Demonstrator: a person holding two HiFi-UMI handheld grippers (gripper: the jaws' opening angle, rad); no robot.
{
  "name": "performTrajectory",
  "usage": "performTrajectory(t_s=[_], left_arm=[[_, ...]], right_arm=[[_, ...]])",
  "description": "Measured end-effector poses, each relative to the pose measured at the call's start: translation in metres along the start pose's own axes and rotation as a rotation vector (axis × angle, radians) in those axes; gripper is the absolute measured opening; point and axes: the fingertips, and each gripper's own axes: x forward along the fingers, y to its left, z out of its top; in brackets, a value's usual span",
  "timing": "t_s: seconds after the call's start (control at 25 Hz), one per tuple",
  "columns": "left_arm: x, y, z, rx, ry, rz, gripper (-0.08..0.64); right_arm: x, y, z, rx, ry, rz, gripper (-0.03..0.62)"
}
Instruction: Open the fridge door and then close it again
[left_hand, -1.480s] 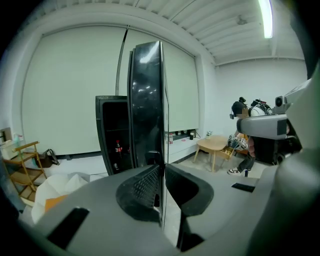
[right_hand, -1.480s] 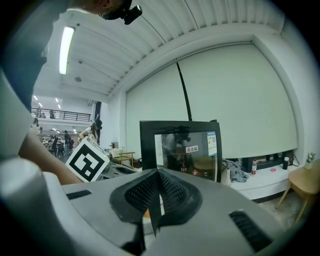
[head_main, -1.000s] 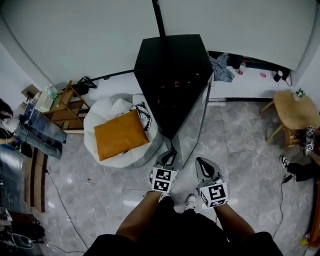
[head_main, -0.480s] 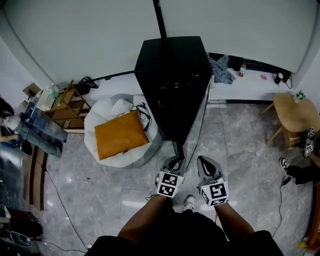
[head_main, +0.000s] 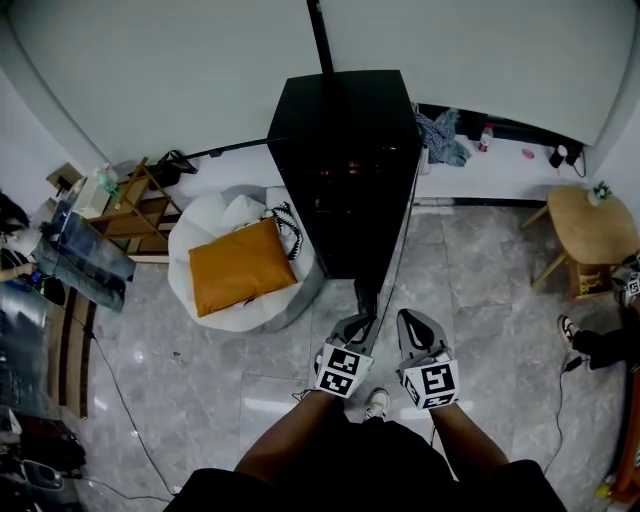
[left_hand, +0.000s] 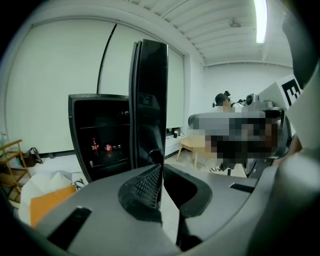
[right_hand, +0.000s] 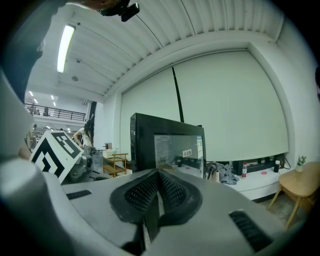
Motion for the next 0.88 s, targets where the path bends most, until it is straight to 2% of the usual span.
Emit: performTrajectory(t_s=[0.4,0.88], left_arm=[[-0.017,-0.007,0.009,0.041,-0.008,0.003,0.020],[-0.057,0.023,0.025,-0.009,-0.091,0.125,0.020]], right_arm=[[0.000,0.003,0.007,0.001,-0.022,0.035,0.017],[0.014,0.024,0.021,-0.037,-0.059,0.112,0.017]])
